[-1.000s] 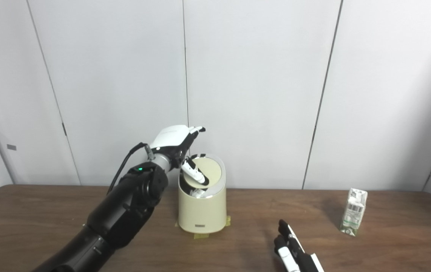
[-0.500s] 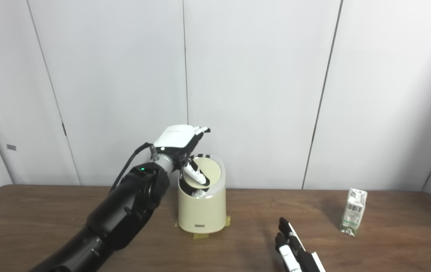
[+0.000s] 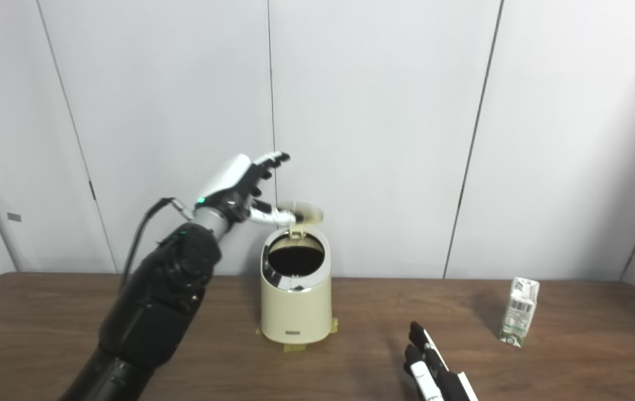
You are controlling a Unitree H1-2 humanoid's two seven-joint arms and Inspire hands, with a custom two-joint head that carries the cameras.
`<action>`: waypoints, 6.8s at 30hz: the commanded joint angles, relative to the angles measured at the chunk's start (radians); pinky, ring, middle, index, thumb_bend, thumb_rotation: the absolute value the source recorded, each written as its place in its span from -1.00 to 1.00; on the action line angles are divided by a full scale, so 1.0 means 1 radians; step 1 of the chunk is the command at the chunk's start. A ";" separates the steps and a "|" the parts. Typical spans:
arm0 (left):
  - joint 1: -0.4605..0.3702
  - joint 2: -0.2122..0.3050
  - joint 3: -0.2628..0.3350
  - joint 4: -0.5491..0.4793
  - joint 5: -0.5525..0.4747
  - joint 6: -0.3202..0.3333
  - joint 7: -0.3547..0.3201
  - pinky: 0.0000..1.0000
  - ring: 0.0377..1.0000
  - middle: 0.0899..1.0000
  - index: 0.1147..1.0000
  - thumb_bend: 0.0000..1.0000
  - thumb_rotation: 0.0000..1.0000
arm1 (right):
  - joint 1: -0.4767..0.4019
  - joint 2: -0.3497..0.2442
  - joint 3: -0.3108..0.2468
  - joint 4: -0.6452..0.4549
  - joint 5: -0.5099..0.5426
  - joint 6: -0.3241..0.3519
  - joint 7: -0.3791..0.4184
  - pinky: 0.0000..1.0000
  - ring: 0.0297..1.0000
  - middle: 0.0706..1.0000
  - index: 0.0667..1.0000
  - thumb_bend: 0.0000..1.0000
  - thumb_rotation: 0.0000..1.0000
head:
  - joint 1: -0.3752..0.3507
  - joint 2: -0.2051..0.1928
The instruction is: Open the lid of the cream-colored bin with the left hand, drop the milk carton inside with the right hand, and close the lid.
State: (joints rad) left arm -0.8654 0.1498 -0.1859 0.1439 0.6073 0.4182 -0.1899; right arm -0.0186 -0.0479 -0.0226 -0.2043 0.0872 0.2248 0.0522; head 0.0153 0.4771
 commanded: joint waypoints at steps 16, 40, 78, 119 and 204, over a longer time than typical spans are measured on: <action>0.366 -0.046 0.144 -0.315 -0.214 -0.073 0.108 0.66 0.74 0.77 0.76 -0.12 0.18 | -0.029 0.008 -0.018 -0.059 0.027 -0.010 -0.009 0.86 0.95 0.96 0.89 0.31 0.47 | -0.015 0.019; 0.611 -0.039 0.285 -0.309 -0.576 -0.184 0.095 0.86 0.87 0.90 0.91 -0.25 0.44 | -0.068 0.002 -0.076 -0.140 0.032 0.018 -0.067 0.67 0.89 0.92 0.86 0.49 -0.28 | -0.304 0.102; 0.626 0.037 0.257 -0.343 -0.613 -0.055 0.088 0.92 0.90 0.91 0.97 -0.53 -0.07 | -0.250 -0.395 -0.179 -0.202 -0.537 0.244 -0.037 0.21 0.69 0.77 0.70 0.68 -0.63 | -0.480 0.117; 0.645 0.046 0.210 -0.417 -0.525 -0.009 0.081 0.91 0.87 0.86 0.91 -0.55 -0.44 | -0.578 -0.596 0.050 0.481 -0.608 0.196 0.153 0.50 0.75 0.79 0.70 0.85 -0.83 | -0.441 0.134; 0.679 0.048 0.169 -0.368 -0.525 -0.099 0.063 0.75 0.83 0.83 0.85 -0.31 -0.27 | -0.515 -0.383 0.056 0.087 -0.618 -0.005 -0.159 -0.22 -0.21 -0.05 -0.10 0.04 -1.00 | -0.276 0.148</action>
State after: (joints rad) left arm -0.1604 0.1979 -0.0145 -0.2093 0.0805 0.3698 -0.1324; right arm -0.4751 -0.4241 0.0419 -0.0622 -0.5160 0.2463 -0.0940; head -0.2608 0.6243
